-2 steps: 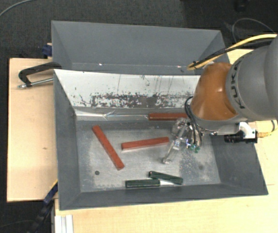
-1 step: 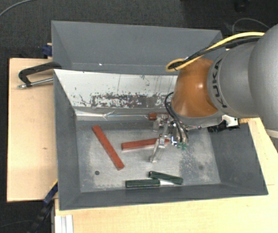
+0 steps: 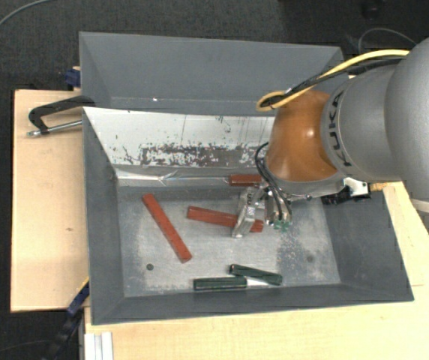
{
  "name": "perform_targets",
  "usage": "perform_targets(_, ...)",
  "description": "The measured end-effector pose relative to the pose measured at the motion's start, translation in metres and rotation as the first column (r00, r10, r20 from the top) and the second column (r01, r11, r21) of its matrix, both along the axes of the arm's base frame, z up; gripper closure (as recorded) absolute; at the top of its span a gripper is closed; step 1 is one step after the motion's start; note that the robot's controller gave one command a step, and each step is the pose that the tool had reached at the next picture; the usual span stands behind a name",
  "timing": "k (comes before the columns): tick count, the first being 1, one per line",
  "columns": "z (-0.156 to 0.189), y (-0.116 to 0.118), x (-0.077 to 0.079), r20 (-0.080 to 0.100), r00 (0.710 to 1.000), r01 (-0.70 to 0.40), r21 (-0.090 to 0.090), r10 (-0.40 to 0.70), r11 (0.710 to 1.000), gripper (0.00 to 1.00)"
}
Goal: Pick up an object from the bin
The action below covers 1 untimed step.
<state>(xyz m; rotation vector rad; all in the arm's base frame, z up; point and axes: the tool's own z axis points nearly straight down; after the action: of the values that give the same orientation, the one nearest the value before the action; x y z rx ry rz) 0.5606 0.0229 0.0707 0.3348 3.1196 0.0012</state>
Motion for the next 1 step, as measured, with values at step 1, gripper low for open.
perform_targets(1, 0.1276, 0.0412, -0.0344, 0.004, 0.967, -0.254, 0.000, 0.254, 0.967, 1.00)
